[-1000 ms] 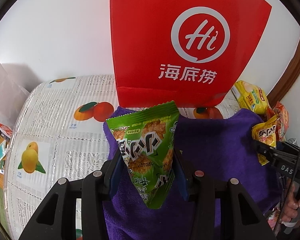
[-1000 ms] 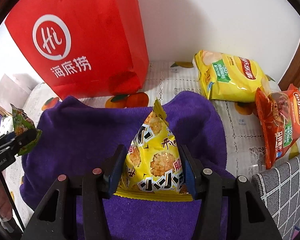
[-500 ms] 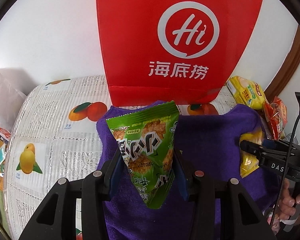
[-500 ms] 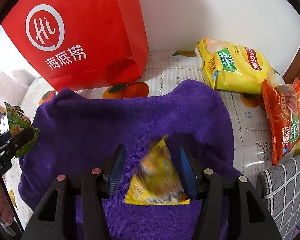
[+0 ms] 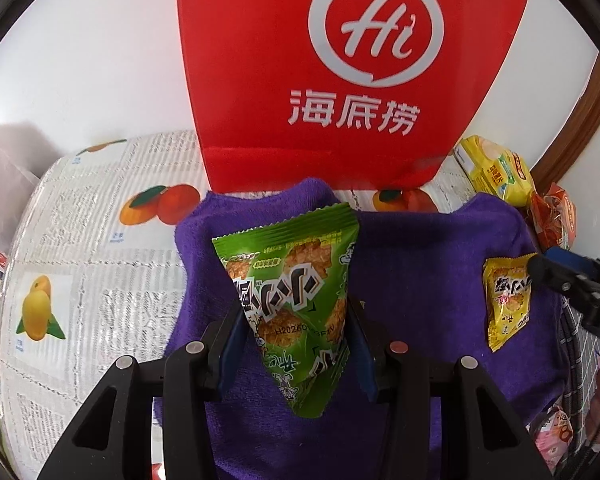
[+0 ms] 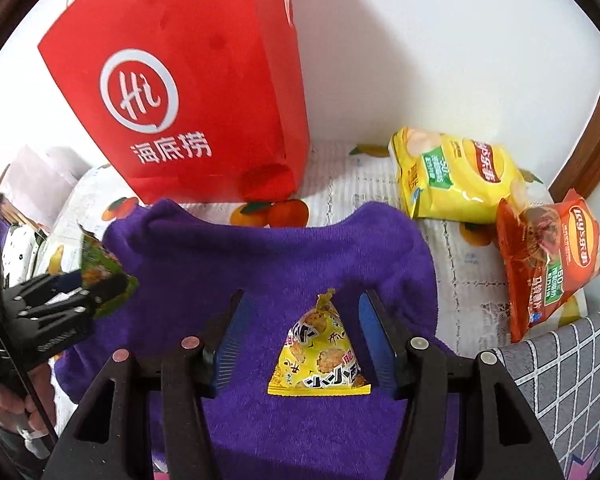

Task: Organize snacks
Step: 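Open the left tool to drop the green packet onto the towel while the right tool returns to the pile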

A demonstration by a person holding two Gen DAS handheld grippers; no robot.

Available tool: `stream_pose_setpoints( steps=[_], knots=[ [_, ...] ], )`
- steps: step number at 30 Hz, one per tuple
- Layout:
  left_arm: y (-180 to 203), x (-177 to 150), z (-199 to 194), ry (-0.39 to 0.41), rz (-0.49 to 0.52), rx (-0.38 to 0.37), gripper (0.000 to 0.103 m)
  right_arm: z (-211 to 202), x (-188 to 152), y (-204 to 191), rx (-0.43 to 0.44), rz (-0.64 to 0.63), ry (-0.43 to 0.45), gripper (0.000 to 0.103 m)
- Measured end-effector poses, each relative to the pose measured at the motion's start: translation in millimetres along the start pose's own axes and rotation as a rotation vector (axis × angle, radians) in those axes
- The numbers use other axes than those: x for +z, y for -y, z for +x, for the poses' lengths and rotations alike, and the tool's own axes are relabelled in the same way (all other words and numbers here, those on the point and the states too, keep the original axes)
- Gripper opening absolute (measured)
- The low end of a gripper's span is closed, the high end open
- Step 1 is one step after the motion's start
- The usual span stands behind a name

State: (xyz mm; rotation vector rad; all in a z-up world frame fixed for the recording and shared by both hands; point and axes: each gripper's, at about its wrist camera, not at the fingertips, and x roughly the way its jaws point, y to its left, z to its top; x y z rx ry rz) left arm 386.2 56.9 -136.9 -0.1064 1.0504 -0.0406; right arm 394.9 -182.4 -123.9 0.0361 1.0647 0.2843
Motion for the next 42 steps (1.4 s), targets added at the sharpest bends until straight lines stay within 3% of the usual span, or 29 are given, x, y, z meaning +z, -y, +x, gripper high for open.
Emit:
stream_pose_setpoints(
  steps=[8,14,15,17,18,27,33,42],
  knots=[
    [-1.4,-2.9,8.9,-0.034,-0.020,-0.041,0.045,-7.0,1.6,-0.4,-0.001,0.007,0.005,0.056],
    [-1.9,-3.1,9.9,-0.040,-0.017,-0.025,0.046,-7.8,1.7,-4.2,-0.002,0.003,0.004,0.056],
    [-2.7,-2.3,9.7,-0.042,-0.021,-0.025,0.048,-8.0,1.6,-5.3,-0.003,0.000,0.004,0.056],
    [-3.4,-0.1,7.6,-0.031,-0.029,-0.016,0.066,-9.1,1.1,-7.0,-0.003,-0.006,0.004,0.056],
    [-3.8,0.9,5.8,-0.019,-0.031,-0.009,0.068,-10.5,1.1,-8.3,-0.003,-0.010,0.007,0.056],
    [0.8,6.3,-16.3,0.038,-0.011,0.035,0.069,-28.8,-1.5,-17.5,0.000,-0.022,0.062,0.056],
    [0.6,5.6,-28.2,0.049,0.002,0.042,0.069,-41.4,-6.9,-19.2,-0.072,-0.022,0.095,0.056],
    [5.8,8.0,-57.1,0.087,0.020,0.008,0.069,-62.1,-64.2,-6.1,-0.141,0.069,0.038,0.056]
  ],
)
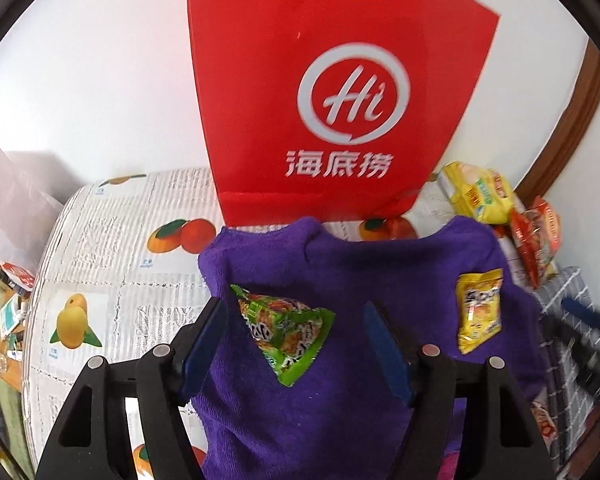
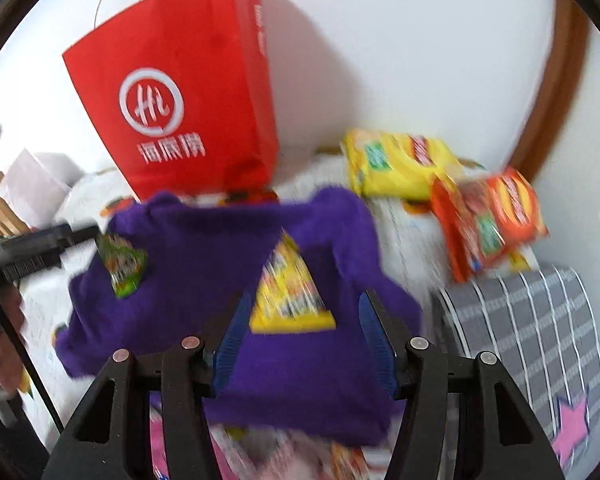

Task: Organize snacks
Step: 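Open the left tool to drop the green packet onto the towel while the right tool returns to the pile, then grasp the panda-print packet with the right tool while the left tool grasps the pink candy stick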

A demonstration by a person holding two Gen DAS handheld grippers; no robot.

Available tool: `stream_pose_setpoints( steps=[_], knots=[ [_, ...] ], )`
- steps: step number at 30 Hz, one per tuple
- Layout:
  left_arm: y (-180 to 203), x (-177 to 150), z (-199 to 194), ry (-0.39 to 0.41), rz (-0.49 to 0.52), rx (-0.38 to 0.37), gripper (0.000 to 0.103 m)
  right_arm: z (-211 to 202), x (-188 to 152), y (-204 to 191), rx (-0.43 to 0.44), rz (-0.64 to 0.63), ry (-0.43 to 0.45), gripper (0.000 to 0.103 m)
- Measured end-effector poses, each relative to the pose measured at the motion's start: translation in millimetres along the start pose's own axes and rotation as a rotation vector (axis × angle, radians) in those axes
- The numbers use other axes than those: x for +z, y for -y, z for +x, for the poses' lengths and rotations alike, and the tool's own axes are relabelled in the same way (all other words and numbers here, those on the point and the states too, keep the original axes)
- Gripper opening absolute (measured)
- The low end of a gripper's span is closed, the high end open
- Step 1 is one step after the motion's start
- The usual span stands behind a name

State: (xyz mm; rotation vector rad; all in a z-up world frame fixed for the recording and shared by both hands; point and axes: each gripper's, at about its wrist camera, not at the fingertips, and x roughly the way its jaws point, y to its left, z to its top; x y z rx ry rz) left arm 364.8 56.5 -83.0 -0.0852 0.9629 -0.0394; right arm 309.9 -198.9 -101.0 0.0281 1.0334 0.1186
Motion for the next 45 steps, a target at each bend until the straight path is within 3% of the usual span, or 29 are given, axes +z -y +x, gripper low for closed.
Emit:
stream_pose_setpoints(
  steps=[3,8,17,23,28,43,45],
  knots=[
    [5.8,1.7,-14.0,0.019,0.016,-0.025,0.069,-11.2,-27.2,10.1,-0.018,0.040,-0.018,0.057],
    [13.8,0.6,-32.5,0.042,0.044,-0.038,0.075,-25.2,-69.6,25.1,-0.047,0.108,-0.056,0.070],
    [15.5,1.1,-55.6,0.072,0.033,-0.092,0.075,1.6,-119.8,47.9,-0.008,0.260,-0.162,0.070],
    [19.7,-0.5,-63.2,0.099,0.047,-0.092,0.075,10.2,-120.6,48.5,0.023,0.288,-0.123,0.069],
    [27.0,-2.4,-63.2,0.102,0.073,-0.104,0.075,11.1,-123.8,43.0,0.021,0.250,-0.084,0.049],
    [67.8,-20.6,-83.6,0.136,0.180,-0.166,0.074,-11.8,-174.9,28.1,-0.015,0.125,0.063,0.046],
    [72.5,-25.5,-87.9,0.136,0.192,-0.167,0.074,-15.9,-179.6,29.9,0.010,0.141,0.073,0.046]
  ],
)
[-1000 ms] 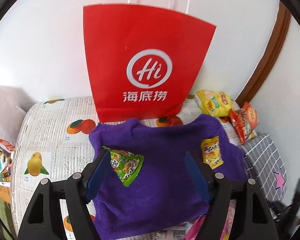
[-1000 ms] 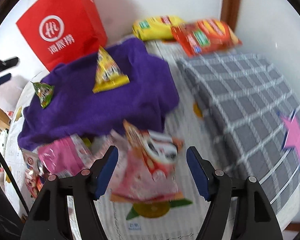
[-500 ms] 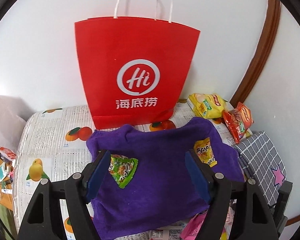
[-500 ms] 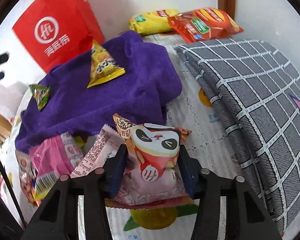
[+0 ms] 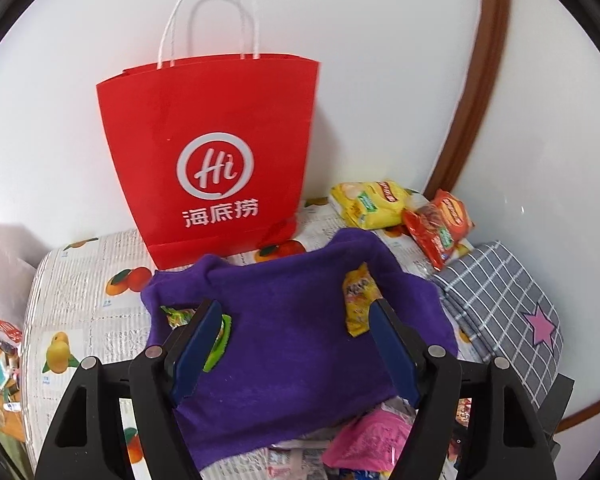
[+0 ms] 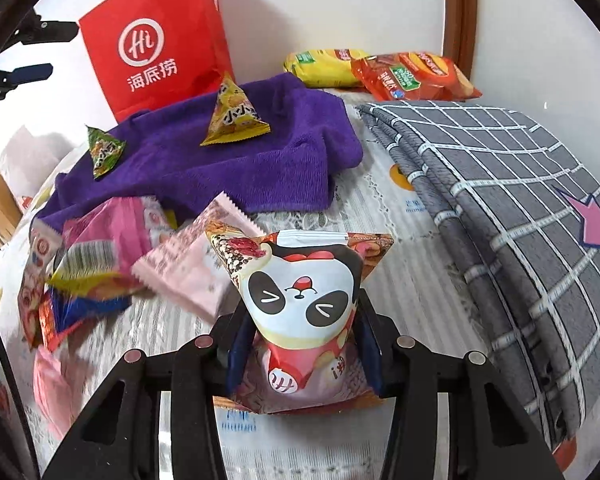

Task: Organize snacks
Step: 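Grasp the panda-print packet with the right tool while the left tool grasps the pink candy stick, then lift the panda packet with the right tool and carry it toward the towel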

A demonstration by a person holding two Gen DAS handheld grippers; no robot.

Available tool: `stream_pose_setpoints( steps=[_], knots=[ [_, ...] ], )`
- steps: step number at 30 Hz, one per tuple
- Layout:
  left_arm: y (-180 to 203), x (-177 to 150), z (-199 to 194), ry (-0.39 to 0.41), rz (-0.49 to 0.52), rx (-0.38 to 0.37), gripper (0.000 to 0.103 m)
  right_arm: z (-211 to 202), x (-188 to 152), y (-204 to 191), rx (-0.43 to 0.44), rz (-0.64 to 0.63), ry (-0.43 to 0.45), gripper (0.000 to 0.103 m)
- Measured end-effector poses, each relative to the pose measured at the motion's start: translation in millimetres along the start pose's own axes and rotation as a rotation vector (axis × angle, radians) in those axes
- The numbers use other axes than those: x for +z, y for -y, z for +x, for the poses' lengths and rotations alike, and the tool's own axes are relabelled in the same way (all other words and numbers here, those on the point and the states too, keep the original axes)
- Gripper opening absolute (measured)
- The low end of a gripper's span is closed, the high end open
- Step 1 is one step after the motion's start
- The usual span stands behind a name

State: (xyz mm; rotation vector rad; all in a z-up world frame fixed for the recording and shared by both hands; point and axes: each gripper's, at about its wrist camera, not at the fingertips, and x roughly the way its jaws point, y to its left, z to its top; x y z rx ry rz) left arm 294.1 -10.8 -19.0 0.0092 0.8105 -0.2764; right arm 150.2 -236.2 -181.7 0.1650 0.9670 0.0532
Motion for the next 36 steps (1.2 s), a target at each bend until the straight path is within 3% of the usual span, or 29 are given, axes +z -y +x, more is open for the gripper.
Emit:
stream_pose_setpoints(
  steps=[6,13,20,23,25,28,29,30,31,36],
  knots=[
    [8.8,-32.3,-8.8,-0.030,0.025,0.012,0.074,-2.3,-0.9,7.7,0.056,0.047,0.003,0.047],
    [-10.4,-100.3,-10.6,-0.094,-0.040,-0.023,0.074,-0.4,-1.3,-3.4,0.017,-0.003,-0.007,0.053],
    [-22.5,-165.0,-10.6,-0.120,-0.005,0.019,0.074,0.4,-1.4,-3.9,0.005,-0.017,-0.009,0.053],
    [-28.1,-181.2,-4.4,-0.145,-0.014,-0.015,0.073,-0.2,-1.7,-2.8,0.009,-0.014,-0.008,0.053],
    [-27.3,-189.3,1.4,-0.160,0.000,-0.045,0.067,-0.4,-1.5,-2.7,0.008,-0.014,-0.008,0.053],
    [-24.1,-194.5,11.9,-0.167,0.025,-0.028,0.051,-1.3,-0.7,-2.1,0.005,-0.011,-0.009,0.051],
    [-24.2,-194.7,12.5,-0.162,0.023,-0.039,0.044,-1.6,-0.8,-2.4,0.005,-0.011,-0.008,0.051],
    [-25.3,-193.2,12.5,-0.153,0.014,-0.066,0.030,-1.4,-0.7,-2.4,0.004,-0.012,-0.008,0.051],
    [-25.5,-191.8,12.9,-0.149,0.006,-0.079,0.025,-1.4,-0.8,-2.5,0.002,-0.014,-0.008,0.051],
    [-37.8,-192.4,17.5,-0.119,-0.091,-0.105,0.024,-0.5,-0.7,-4.5,-0.011,-0.026,-0.011,0.051]
  ],
)
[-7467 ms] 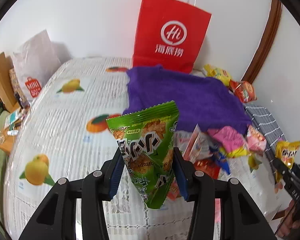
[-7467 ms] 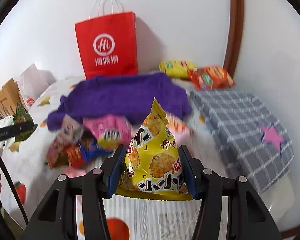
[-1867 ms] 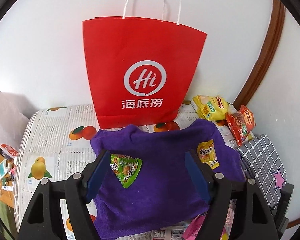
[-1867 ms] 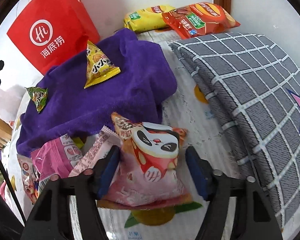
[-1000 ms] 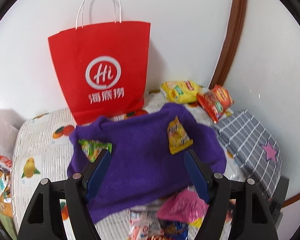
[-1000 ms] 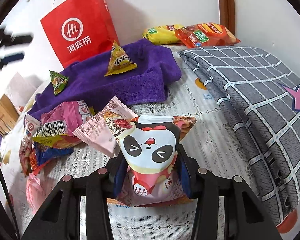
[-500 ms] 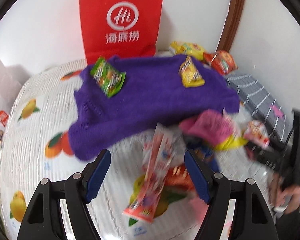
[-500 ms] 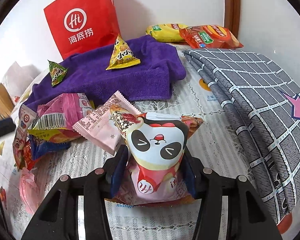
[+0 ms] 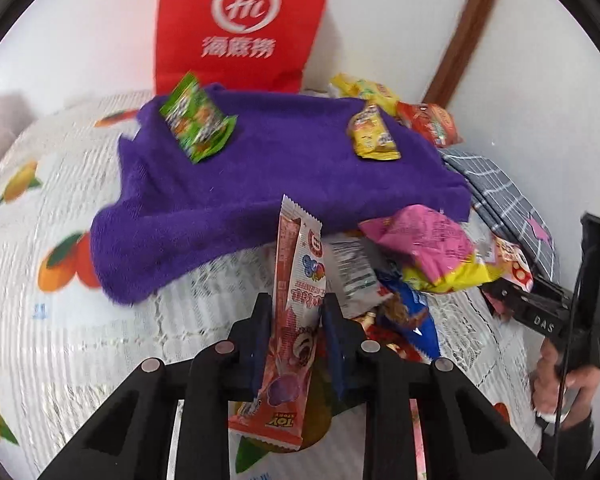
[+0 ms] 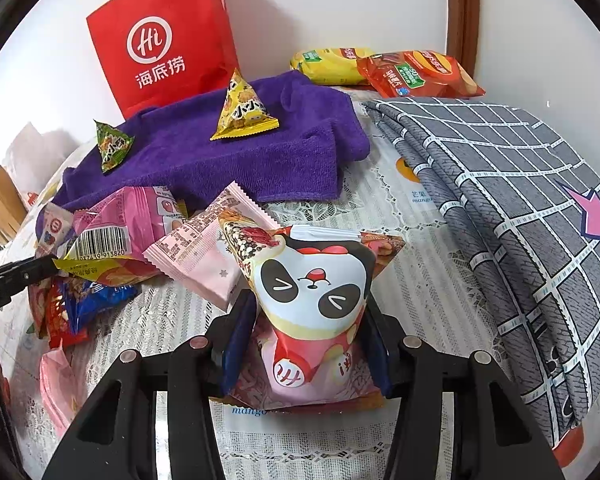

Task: Organize snacks
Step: 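Lift the panda packet with the right tool and carry it toward the towel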

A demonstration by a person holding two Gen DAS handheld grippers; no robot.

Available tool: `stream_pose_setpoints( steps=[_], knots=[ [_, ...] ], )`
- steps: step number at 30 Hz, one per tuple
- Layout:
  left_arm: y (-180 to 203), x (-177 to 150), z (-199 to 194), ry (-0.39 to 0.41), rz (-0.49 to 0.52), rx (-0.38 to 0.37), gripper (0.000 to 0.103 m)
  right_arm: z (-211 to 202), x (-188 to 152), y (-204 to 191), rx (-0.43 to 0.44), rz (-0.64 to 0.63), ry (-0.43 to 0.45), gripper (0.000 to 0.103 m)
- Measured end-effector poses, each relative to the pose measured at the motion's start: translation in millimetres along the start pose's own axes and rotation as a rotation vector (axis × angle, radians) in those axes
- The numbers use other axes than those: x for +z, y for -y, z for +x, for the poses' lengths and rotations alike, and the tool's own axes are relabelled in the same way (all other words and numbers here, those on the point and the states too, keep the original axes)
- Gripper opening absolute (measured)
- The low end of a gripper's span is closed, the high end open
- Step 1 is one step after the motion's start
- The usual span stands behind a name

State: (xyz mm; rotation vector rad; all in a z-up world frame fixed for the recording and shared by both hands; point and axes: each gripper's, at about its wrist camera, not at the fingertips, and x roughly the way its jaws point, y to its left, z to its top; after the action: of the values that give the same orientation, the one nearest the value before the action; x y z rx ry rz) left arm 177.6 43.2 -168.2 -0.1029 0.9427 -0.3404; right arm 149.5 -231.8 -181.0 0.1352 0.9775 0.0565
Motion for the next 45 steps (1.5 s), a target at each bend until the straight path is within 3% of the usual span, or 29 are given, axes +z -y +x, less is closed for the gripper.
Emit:
stream_pose_setpoints(
  steps=[11,19,22,28,33,42,45],
  knots=[
    [5.1,-13.5,4.7,0.028,0.023,0.133,0.024,1.6,-0.4,-5.3,-0.031,-0.031,-0.006,0.052],
    [-8.8,-12.8,2.3,0.046,-0.078,0.066,0.024,2.0,-0.1,-5.0,-0.029,-0.034,-0.006,0.053],
    [-3.8,-12.5,3.2,0.043,-0.058,0.092,0.024,2.1,-1.7,-5.3,-0.030,-0.035,-0.003,0.053],
    [-4.8,-11.2,0.2,0.051,-0.079,0.059,0.021,-1.0,0.8,1.3,-0.005,0.001,0.008,0.048],
    [4.6,-11.0,-13.8,0.125,-0.037,0.031,0.020,-3.2,-1.3,11.1,0.027,0.054,0.029,0.043],
    [5.3,-10.1,-19.8,0.151,-0.026,0.040,0.020,-21.3,-4.4,6.4,-0.030,0.021,0.081,0.040],
    [5.0,-10.0,-22.5,0.161,-0.029,0.044,0.020,-36.9,4.7,4.6,0.031,0.039,0.108,0.040]
  ],
)
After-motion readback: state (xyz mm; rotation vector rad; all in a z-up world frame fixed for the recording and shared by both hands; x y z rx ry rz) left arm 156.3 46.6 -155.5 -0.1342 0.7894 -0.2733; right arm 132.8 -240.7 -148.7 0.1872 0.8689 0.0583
